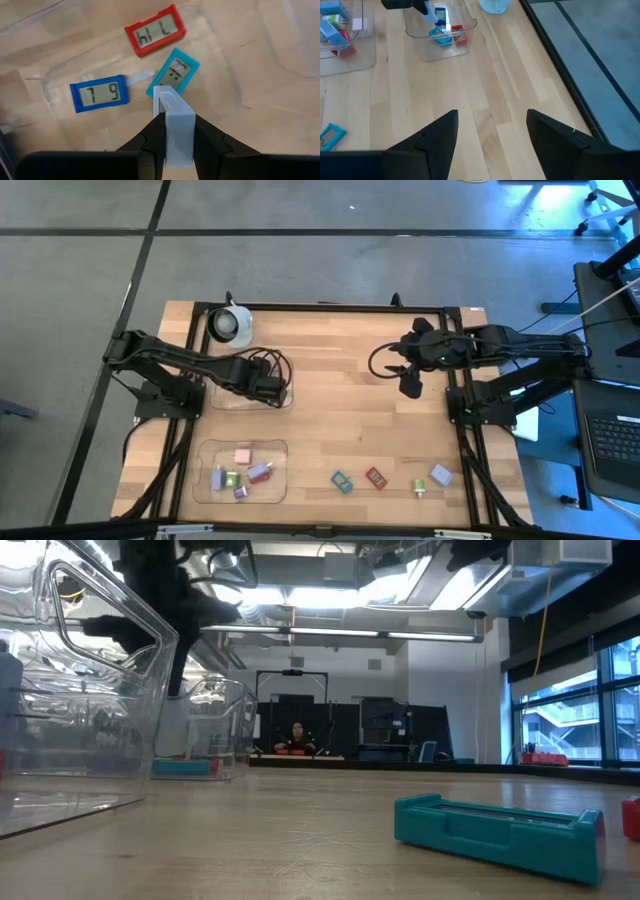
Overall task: Pick & Place Office items
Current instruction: Put the white timer into the top transparent bin, then put the red timer into the top transparent bin
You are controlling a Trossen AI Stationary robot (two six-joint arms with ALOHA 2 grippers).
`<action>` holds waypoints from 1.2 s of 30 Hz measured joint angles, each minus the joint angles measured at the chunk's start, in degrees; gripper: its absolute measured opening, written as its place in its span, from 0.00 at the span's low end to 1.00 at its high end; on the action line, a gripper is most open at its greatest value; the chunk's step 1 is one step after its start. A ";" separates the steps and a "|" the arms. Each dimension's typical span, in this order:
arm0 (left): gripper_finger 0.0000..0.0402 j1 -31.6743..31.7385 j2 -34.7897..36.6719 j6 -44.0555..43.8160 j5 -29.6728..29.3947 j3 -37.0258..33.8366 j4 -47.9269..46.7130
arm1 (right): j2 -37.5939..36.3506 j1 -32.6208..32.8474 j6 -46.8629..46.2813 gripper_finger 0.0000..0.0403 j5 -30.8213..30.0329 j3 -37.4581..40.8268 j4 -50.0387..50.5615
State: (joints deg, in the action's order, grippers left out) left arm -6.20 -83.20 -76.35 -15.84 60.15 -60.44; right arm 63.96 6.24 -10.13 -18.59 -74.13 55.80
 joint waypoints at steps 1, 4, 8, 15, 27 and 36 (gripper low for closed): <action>0.17 0.00 0.00 -0.06 0.00 -0.52 0.09 | 0.21 0.18 0.00 0.59 0.00 0.00 -0.01; 0.17 -0.01 0.00 -0.44 0.04 -1.48 0.15 | 0.79 1.02 0.02 0.59 0.02 0.00 0.32; 0.18 0.00 0.00 -1.61 -0.49 -2.84 0.63 | 1.10 2.87 0.04 0.59 0.01 0.02 2.69; 0.24 -0.02 0.00 -4.05 0.48 -4.54 2.24 | 1.10 5.59 0.04 0.59 0.02 0.02 3.75; 0.39 1.63 1.33 -0.98 -3.30 1.05 2.35 | 1.10 9.19 -5.64 0.59 0.20 0.02 9.87; 0.39 -4.47 2.23 8.45 -19.60 14.47 9.33 | 1.03 14.96 -23.07 0.59 -3.20 8.23 5.83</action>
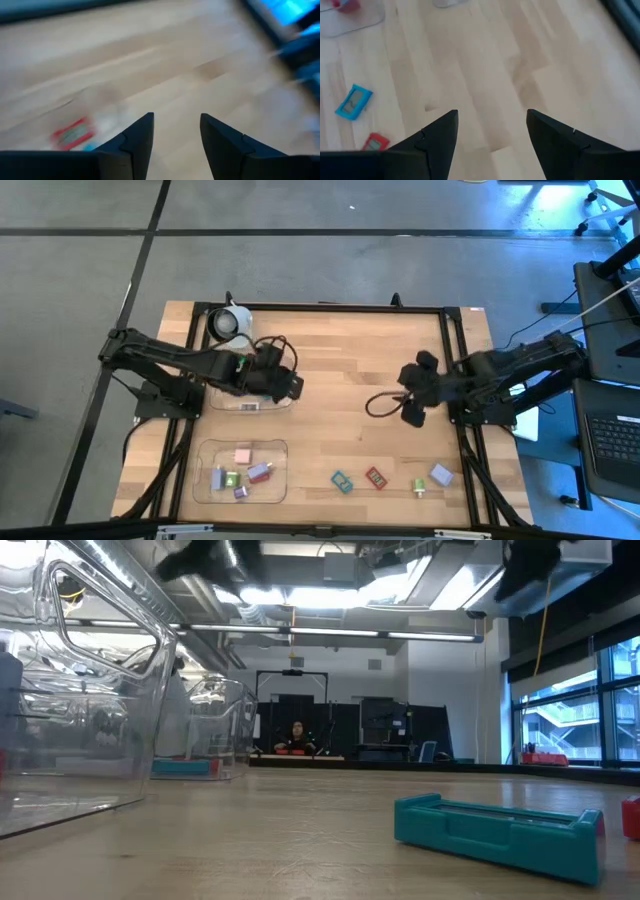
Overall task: Pick & Place Office items
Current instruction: Put the red timer into the top transparent bin
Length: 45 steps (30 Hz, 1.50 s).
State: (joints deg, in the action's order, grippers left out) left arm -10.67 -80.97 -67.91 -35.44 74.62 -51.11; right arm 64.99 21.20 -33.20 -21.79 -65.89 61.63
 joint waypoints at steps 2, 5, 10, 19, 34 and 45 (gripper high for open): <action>0.38 -2.67 0.00 3.92 -3.27 0.30 6.22 | 0.04 1.91 -6.62 0.59 -1.67 3.73 -3.22; 0.38 -6.07 -0.02 7.68 -5.37 0.34 13.96 | 0.02 4.71 -15.89 0.59 -2.79 9.27 -9.65; 0.40 -11.07 -0.75 7.82 -4.85 -0.28 19.59 | 1.67 9.70 -23.38 0.59 -2.82 15.08 -21.25; 0.47 -19.37 -4.82 7.20 -5.41 -0.31 26.14 | 12.71 16.54 -17.06 0.59 -2.84 15.26 -36.14; 0.56 -23.37 -6.36 10.20 -7.50 -0.34 30.47 | 28.90 21.52 -13.32 0.59 6.40 15.26 -46.23; 0.56 -23.35 -6.36 11.70 -7.19 -0.34 30.20 | 31.84 23.69 -11.01 0.77 7.06 15.24 -48.30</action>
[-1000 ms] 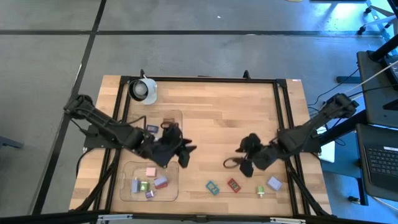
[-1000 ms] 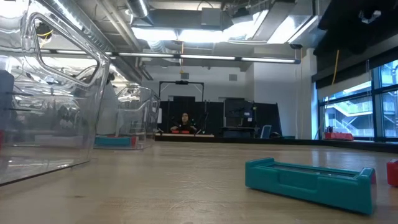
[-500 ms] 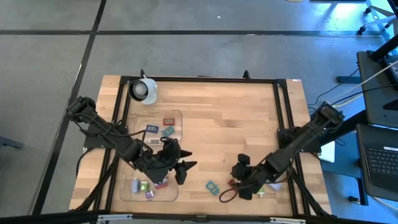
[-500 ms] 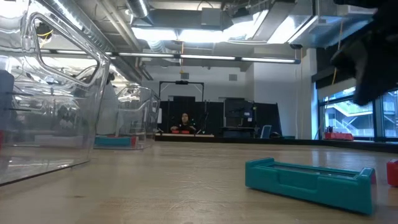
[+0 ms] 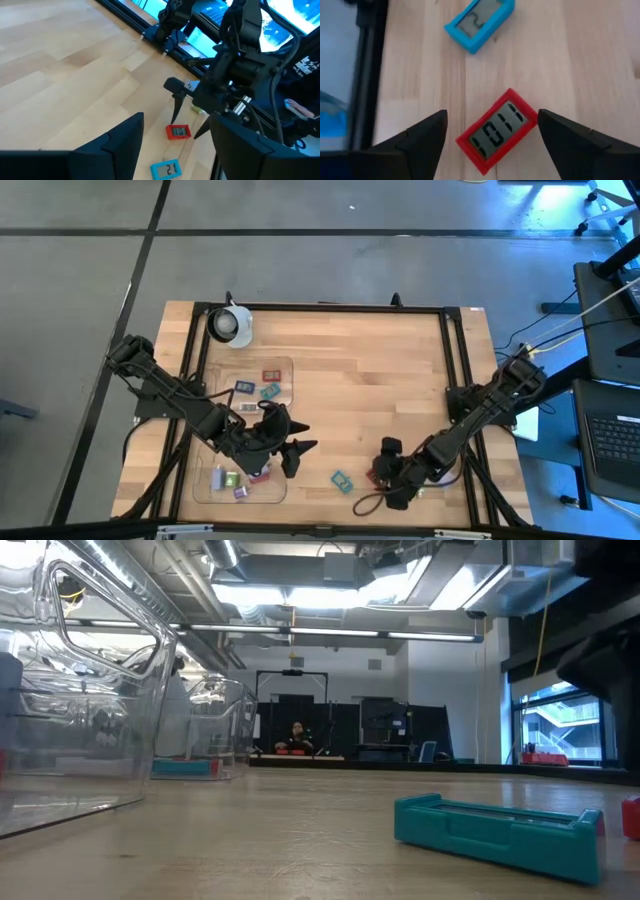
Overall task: Pick & Place Office items
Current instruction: Put the red timer into the top transparent bin
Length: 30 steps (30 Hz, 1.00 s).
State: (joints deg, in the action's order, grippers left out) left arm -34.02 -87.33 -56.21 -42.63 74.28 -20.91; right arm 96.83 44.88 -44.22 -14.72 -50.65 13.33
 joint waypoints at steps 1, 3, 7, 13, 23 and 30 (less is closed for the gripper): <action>0.56 0.00 0.00 0.00 0.00 0.00 -0.04 | 0.50 0.35 1.33 0.78 -0.63 0.00 -0.16; 0.56 0.00 0.00 0.00 0.06 0.00 -0.02 | 1.47 0.76 2.40 0.79 -1.81 0.00 -0.31; 0.56 0.00 0.00 -0.02 0.09 0.00 -0.02 | 3.21 1.16 1.03 0.80 -5.89 0.00 -0.32; 0.56 0.00 0.00 -0.20 0.11 0.00 0.16 | 5.82 1.81 -2.75 0.80 -8.00 -0.04 -0.96; 0.56 0.00 0.02 -0.02 0.09 0.00 0.12 | 7.61 2.82 -5.87 0.73 -9.88 -0.20 -0.73; 0.56 0.15 0.03 -0.01 0.13 0.00 0.12 | 7.61 2.80 -5.94 0.55 -9.64 -0.13 -0.19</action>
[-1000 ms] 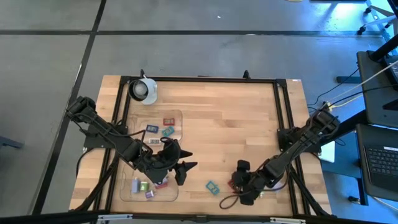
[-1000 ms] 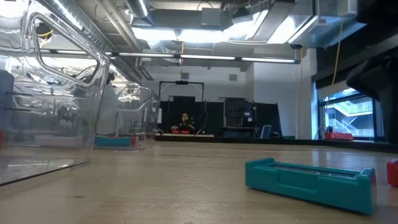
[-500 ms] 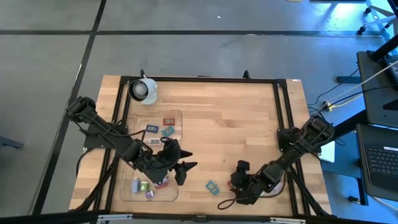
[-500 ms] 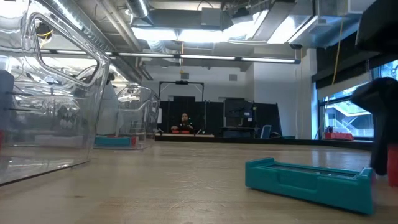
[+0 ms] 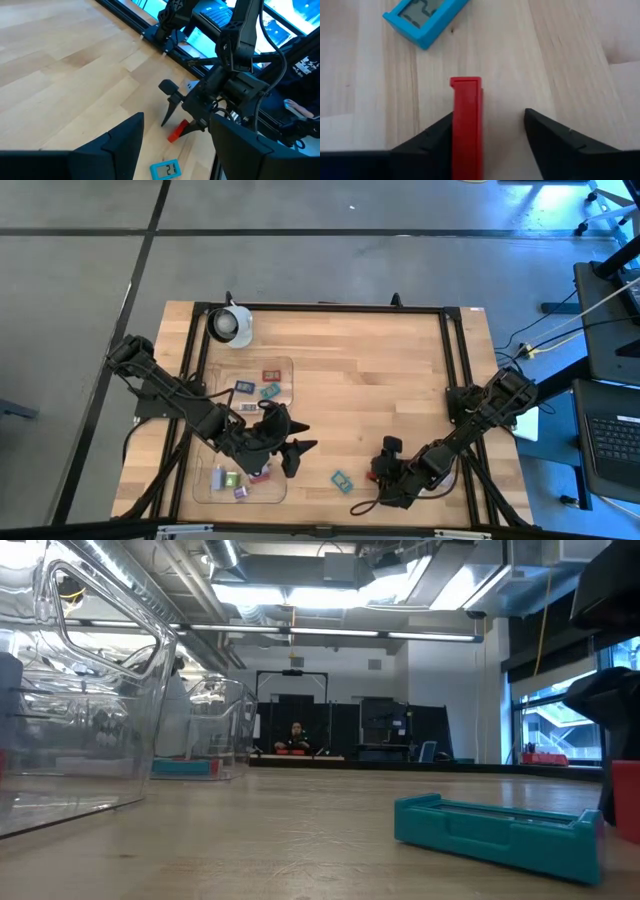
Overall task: Pick & Place Office items
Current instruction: Put the red timer into the top transparent bin
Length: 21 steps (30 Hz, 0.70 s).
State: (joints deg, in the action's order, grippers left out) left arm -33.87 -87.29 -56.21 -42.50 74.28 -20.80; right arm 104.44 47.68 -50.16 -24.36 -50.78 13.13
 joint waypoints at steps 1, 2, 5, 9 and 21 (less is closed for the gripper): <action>0.56 0.00 0.01 0.01 0.02 0.00 -0.02 | 0.00 0.00 -0.01 0.52 0.02 0.02 0.07; 0.56 -0.02 0.01 0.01 0.04 0.00 -0.01 | 0.00 0.00 -0.02 0.49 0.09 0.02 0.08; 0.56 -0.01 0.01 0.01 0.12 0.00 -0.01 | 0.00 0.00 -0.13 0.38 0.19 0.04 -0.09; 0.56 -0.02 0.01 -0.01 0.16 0.00 -0.02 | -0.10 0.00 -0.44 0.23 0.80 0.07 -0.28; 0.56 1.10 0.01 0.36 0.26 0.00 0.00 | -5.83 -1.83 -3.06 0.12 4.74 0.33 -0.09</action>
State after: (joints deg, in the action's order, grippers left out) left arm -32.77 -87.29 -55.85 -42.24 74.28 -20.80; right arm 98.61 45.85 -53.21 -19.62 -50.46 13.04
